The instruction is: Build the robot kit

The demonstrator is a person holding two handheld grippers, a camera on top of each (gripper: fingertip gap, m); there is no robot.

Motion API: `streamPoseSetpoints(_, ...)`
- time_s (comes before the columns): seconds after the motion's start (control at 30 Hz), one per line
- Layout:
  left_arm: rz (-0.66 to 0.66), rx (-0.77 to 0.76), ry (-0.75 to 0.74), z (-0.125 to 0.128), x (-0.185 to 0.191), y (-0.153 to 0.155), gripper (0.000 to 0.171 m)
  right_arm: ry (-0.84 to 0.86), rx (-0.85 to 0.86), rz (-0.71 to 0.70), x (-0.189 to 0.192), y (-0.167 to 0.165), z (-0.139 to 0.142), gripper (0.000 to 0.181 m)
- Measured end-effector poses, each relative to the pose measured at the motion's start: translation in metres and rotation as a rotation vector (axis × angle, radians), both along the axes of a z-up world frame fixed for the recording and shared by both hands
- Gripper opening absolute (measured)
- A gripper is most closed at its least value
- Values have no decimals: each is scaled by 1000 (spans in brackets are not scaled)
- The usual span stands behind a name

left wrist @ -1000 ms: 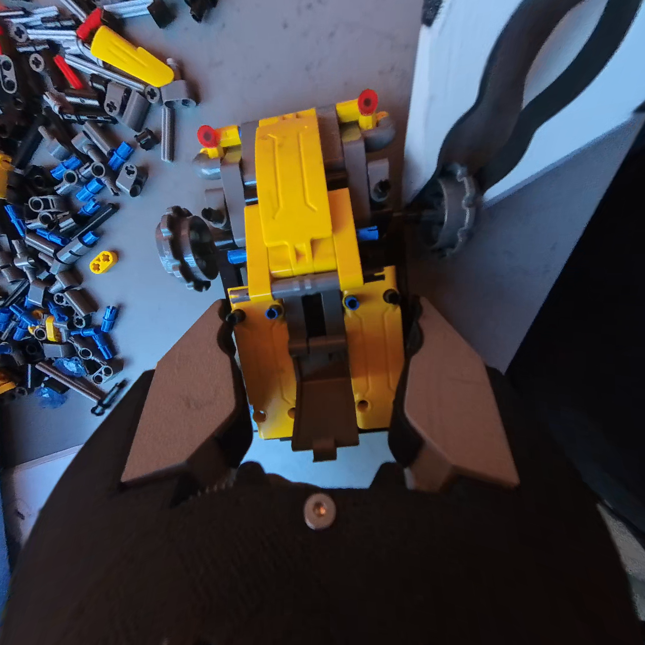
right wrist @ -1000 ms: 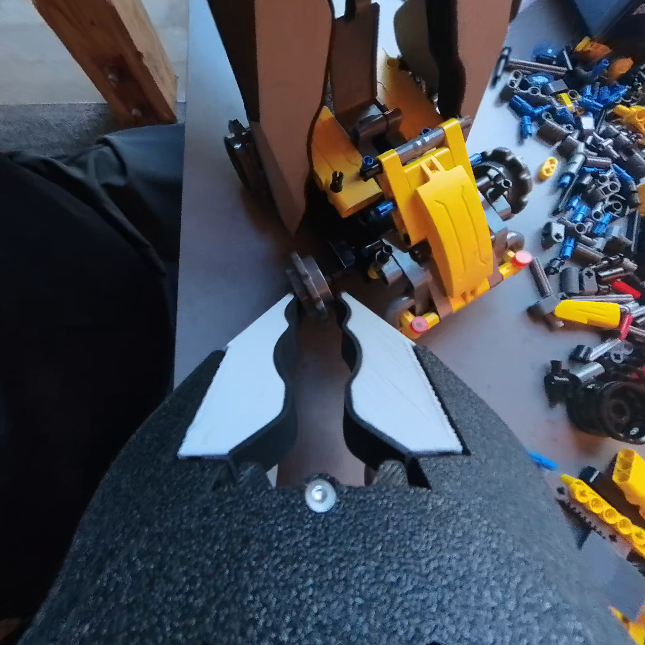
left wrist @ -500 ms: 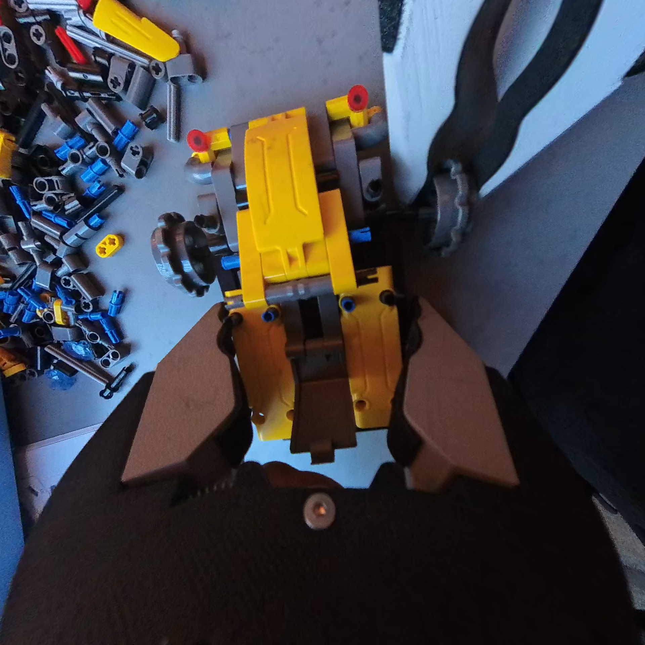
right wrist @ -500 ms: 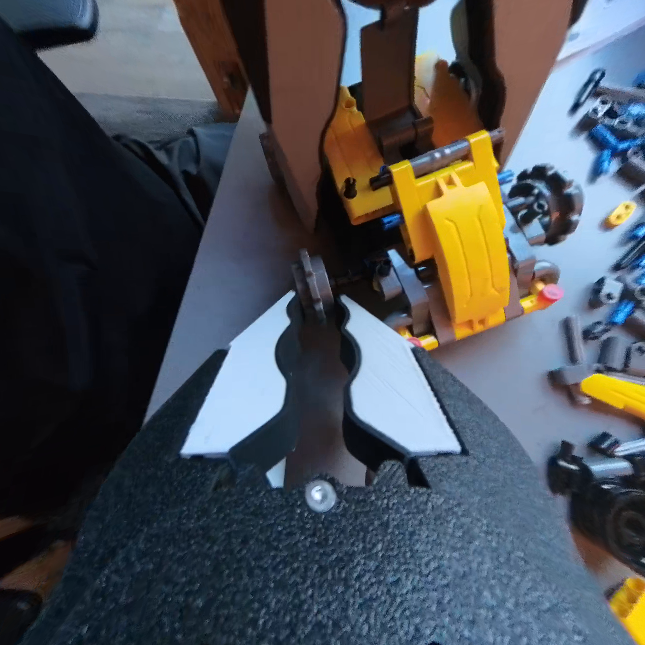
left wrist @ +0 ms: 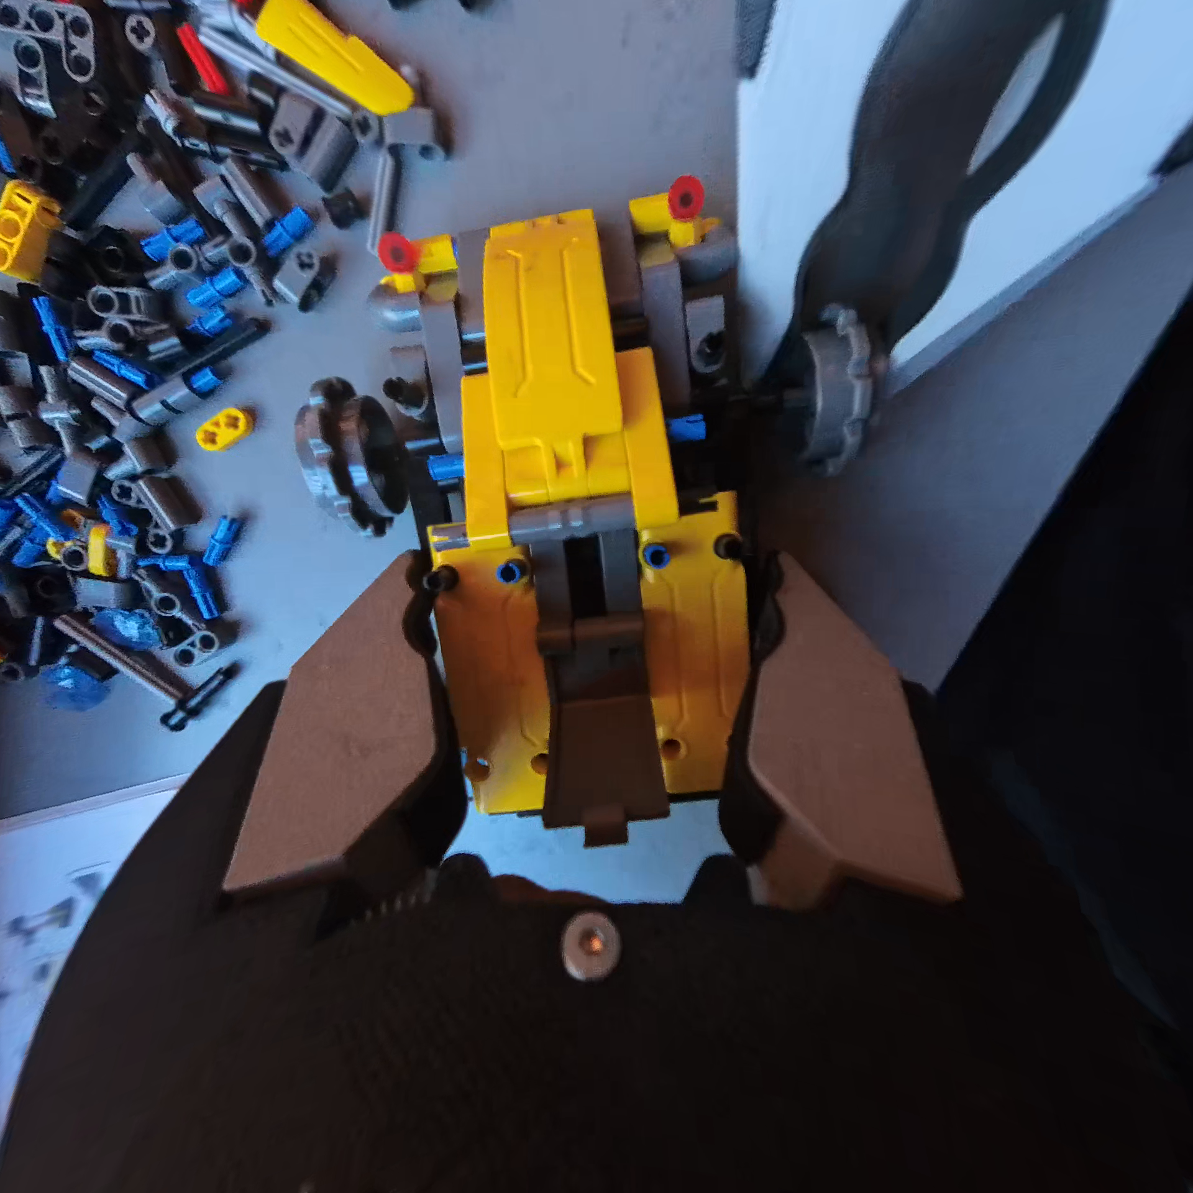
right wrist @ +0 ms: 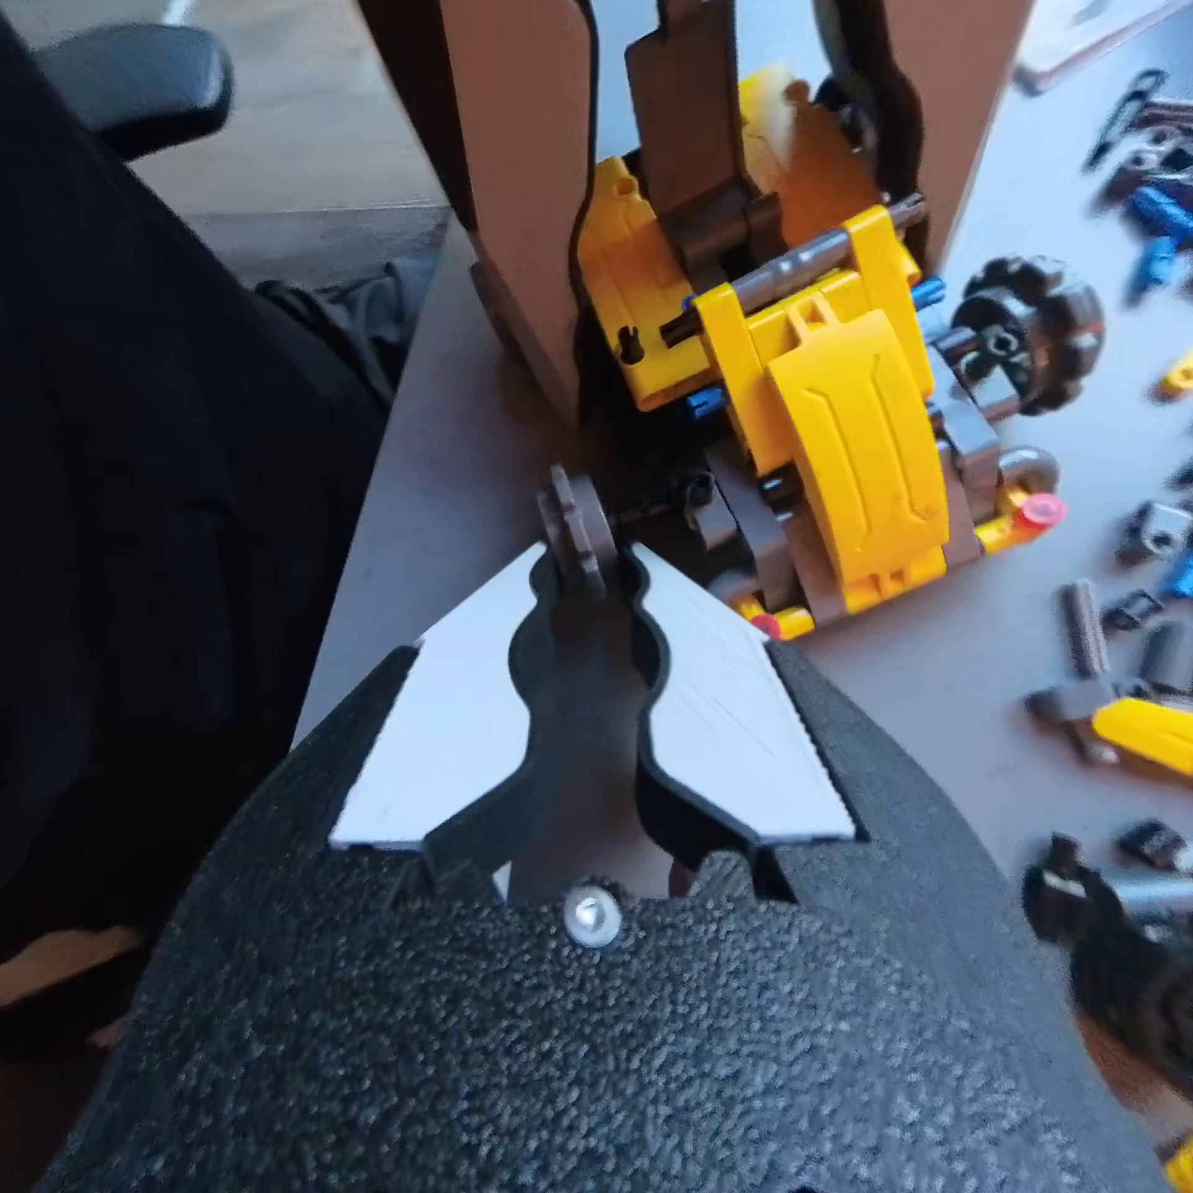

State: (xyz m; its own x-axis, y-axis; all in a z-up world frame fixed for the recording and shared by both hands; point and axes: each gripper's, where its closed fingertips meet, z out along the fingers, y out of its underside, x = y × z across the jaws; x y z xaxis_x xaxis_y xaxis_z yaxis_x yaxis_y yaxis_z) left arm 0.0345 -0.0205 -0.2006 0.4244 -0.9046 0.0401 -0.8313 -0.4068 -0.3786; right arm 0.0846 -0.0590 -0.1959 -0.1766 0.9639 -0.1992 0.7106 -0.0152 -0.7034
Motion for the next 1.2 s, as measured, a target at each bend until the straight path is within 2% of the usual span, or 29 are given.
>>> streamPoseSetpoints(0.03, 26, -41, -46, 4, 2, 2, 98, 8, 8, -52, 1, 3, 3, 19)
streamPoseSetpoints(0.2, 153, -299, -296, 25, 10, 7, 99, 140, -9, -325, 17, 11, 29, 43)
streamPoseSetpoints(0.3, 191, -386, -389, 32, 13, 5, 99, 239, 24, -404, 24, 10, 57, 41)
streamPoseSetpoints(0.43, 243, -478, -558, 44, 25, -5, 98, 259, 121, -506, 34, 20, 85, 31)
streamPoseSetpoints(0.53, 333, -542, -714, 52, 29, -4, 98, 253, 224, -510, 33, 23, 100, 18)
streamPoseSetpoints(0.63, 373, -540, -792, 55, 25, -1, 98, 278, 389, -518, 30, 27, 117, 0)
streamPoseSetpoints(0.73, 392, -543, -844, 58, 23, 1, 98, 286, 527, -531, 34, 39, 137, 0)
streamPoseSetpoints(0.97, 450, -604, -967, 64, 16, 8, 98, 326, 558, -433, 18, 41, 218, 0)
streamPoseSetpoints(1.03, 451, -603, -977, 64, 16, 9, 98, 286, 557, -394, 1, 41, 215, 0)
streamPoseSetpoints(1.07, 442, -593, -971, 64, 17, 7, 98, 242, 534, -371, -12, 42, 201, 0)
streamPoseSetpoints(1.13, 494, -583, -955, 61, 12, 13, 98, 22, 498, -352, -28, 56, 137, 0)
streamPoseSetpoints(1.17, 469, -560, -991, 64, 10, 14, 97, -30, 544, -366, -30, 66, 120, 1)
streamPoseSetpoints(1.2, 484, -575, -993, 64, 7, 15, 98, -13, 575, -372, -31, 69, 127, 0)
